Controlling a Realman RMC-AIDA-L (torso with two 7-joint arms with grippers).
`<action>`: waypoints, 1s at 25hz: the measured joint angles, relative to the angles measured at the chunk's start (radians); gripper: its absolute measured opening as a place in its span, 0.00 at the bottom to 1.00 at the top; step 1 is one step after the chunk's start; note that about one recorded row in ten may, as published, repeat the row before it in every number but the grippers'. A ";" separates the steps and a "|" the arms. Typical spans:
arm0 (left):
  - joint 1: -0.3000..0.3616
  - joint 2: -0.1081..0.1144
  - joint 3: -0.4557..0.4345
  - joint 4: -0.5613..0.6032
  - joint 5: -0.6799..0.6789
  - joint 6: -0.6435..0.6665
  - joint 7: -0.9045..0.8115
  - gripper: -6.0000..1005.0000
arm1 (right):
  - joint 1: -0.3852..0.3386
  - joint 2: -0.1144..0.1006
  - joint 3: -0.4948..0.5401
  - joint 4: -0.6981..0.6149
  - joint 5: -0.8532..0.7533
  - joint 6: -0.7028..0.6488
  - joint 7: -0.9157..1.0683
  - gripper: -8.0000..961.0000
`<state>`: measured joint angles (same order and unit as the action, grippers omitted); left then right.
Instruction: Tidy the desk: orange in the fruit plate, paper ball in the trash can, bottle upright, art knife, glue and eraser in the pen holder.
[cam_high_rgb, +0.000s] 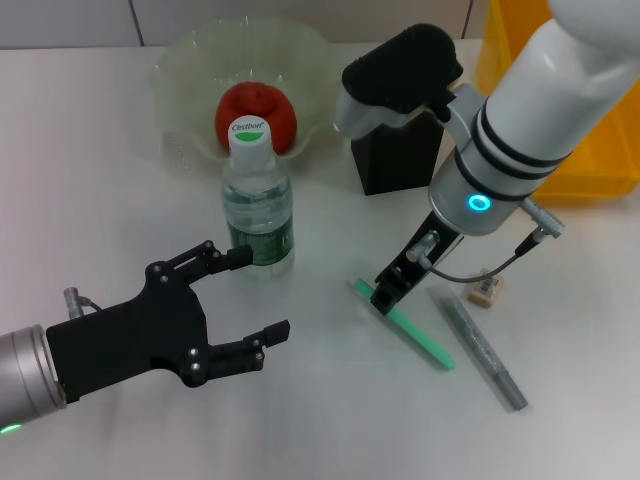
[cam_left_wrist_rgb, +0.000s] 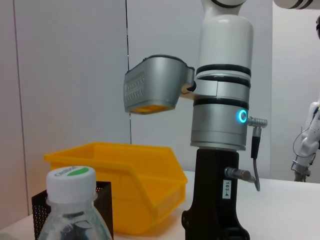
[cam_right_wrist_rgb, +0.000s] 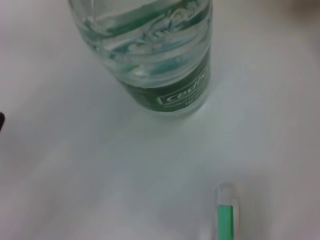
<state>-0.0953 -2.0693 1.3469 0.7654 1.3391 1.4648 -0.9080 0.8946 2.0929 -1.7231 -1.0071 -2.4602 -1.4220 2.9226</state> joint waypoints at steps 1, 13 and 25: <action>0.000 0.000 0.000 0.000 0.000 0.000 0.000 0.86 | 0.004 0.000 -0.006 0.007 0.001 0.004 0.000 0.42; 0.000 0.000 0.000 -0.007 0.000 -0.001 0.000 0.86 | 0.021 -0.001 -0.065 0.039 0.018 0.029 0.003 0.39; -0.001 0.000 0.000 -0.011 0.000 0.000 0.001 0.86 | 0.035 -0.001 -0.124 0.041 0.019 0.032 0.006 0.28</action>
<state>-0.0966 -2.0693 1.3469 0.7547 1.3391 1.4650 -0.9069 0.9294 2.0923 -1.8476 -0.9665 -2.4416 -1.3900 2.9283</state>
